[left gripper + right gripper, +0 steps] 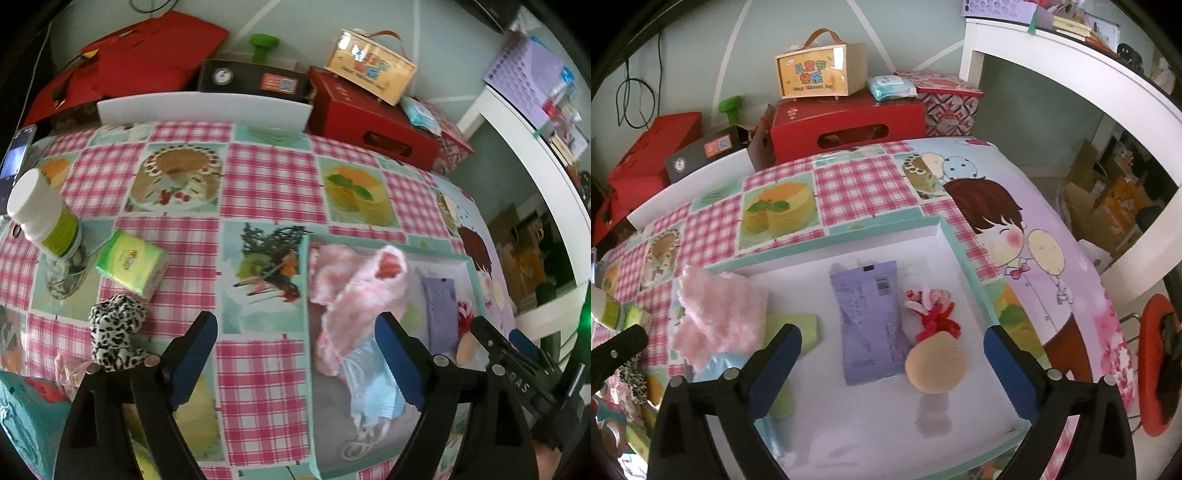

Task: Organize soft objects
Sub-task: 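Move both tools back from the tray to the pile of soft items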

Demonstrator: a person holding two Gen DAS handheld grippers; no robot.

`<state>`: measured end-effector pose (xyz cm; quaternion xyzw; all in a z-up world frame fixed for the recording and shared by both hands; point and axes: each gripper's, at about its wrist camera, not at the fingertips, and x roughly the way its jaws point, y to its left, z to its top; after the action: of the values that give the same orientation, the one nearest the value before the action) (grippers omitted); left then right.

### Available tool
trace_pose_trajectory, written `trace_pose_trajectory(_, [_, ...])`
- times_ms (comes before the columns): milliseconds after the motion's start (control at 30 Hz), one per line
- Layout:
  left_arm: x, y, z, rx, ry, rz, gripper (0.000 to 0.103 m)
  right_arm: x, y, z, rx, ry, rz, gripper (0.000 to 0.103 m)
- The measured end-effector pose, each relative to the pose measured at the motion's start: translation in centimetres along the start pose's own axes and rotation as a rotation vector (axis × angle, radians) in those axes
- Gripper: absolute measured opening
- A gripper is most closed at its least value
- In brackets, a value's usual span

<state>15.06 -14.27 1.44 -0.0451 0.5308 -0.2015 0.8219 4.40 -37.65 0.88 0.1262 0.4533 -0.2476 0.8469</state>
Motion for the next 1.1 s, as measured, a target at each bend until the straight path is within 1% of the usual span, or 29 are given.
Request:
trace_pose_trajectory(100, [-0.5, 1.5, 0.5, -0.039, -0.009, -0.001, 0.088, -0.4, 0.8, 0.1, -0.012, -0.015, 0.019, 0.101])
trace_pose_trajectory(233, [-1.8, 5.0, 1.2, -0.119, -0.044, 0.027, 0.088, -1.0, 2.2, 0.2, -0.034, -0.035, 0.068, 0.101])
trace_pose_trajectory(500, [-4.8, 13.8, 1.2, -0.309, -0.107, 0.162, 0.088, -1.3, 5.8, 0.1, -0.074, -0.042, 0.149, 0.101])
trace_pose_trajectory(667, [-6.3, 17.5, 0.4, -0.400, -0.137, 0.215, 0.088, -1.8, 9.0, -0.1, -0.137, -0.051, 0.197, 0.101])
trace_pose_trajectory(800, [-6.3, 18.9, -0.2, -0.438, -0.120, 0.205, 0.088, -2.2, 12.0, -0.6, -0.201, -0.055, 0.234, 0.101])
trace_pose_trajectory(933, [-5.7, 18.8, -0.4, -0.423, -0.088, 0.197, 0.088, -2.5, 14.9, -1.4, -0.272, -0.057, 0.271, 0.101])
trace_pose_trajectory(1100, [-5.0, 18.2, -0.5, -0.404, -0.058, 0.187, 0.088, -2.4, 18.8, -2.8, -0.345, -0.033, 0.374, 0.101])
